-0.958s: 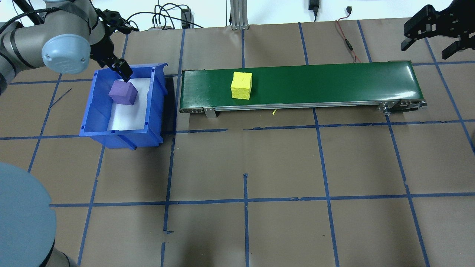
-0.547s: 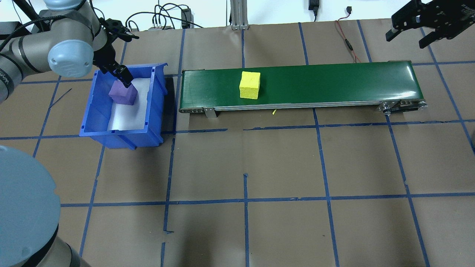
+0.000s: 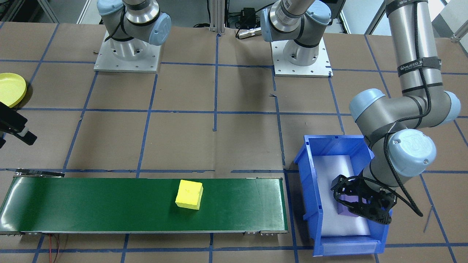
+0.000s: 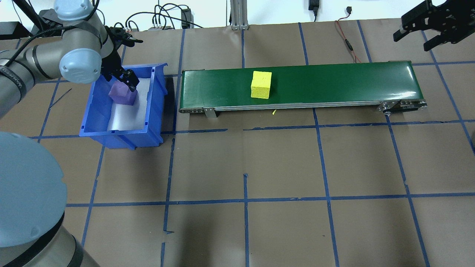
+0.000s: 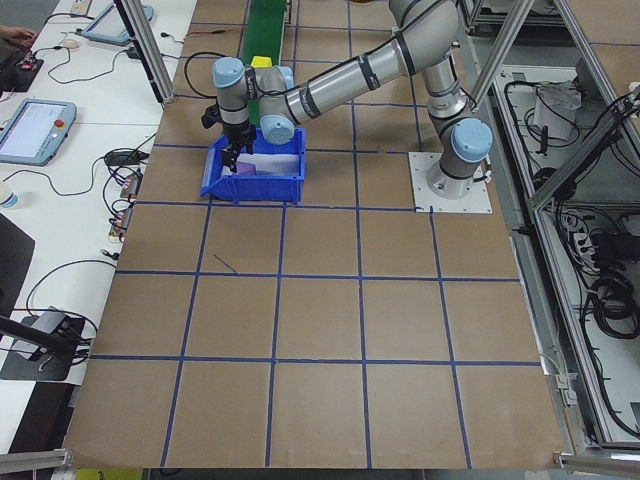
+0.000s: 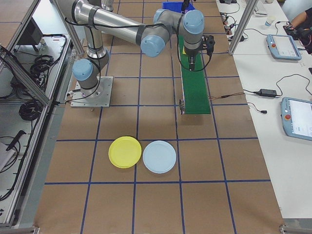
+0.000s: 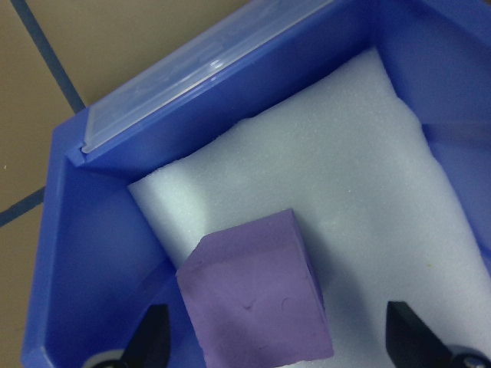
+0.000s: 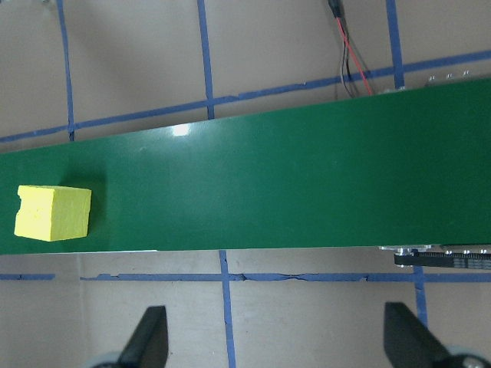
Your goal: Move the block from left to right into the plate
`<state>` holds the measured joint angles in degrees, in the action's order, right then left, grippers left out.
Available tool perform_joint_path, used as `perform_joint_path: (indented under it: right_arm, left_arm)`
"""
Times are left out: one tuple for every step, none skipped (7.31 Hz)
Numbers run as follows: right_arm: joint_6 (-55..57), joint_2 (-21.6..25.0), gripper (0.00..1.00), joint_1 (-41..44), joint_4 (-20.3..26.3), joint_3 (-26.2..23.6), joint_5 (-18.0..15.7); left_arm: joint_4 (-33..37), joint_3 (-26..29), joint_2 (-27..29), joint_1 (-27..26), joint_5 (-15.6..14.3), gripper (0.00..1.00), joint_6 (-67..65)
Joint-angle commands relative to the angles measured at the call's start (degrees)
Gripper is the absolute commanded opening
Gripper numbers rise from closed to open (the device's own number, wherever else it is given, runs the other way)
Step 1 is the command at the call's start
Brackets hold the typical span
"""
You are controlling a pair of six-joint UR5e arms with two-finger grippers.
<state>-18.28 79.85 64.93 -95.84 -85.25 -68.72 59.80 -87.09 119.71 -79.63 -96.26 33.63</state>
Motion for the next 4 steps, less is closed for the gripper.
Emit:
perform_joint_path:
  right_arm:
    - [8.8,-0.5,1.0,0.3,-2.7,-3.4,0.2]
    - [9.7,-0.3,1.0,1.6,-9.0,-4.7,0.2]
    - [9.6,0.3,1.0,5.1,-10.6,-5.1,0.2]
    - [9.8,-0.1,1.0,8.7,-10.8,-5.3,0.1]
  left_arm:
    - [-0.8,-0.1,0.8,0.0,-0.3,1.0,-2.2]
    - [-0.8,-0.1,0.9,0.0,-0.3,1.0,-2.4]
    - [-1.0,-0.2,1.1,0.0,-0.4,1.0,-4.2]
    - [-1.0,-0.2,1.4,0.0,-1.5,1.0,-5.3]
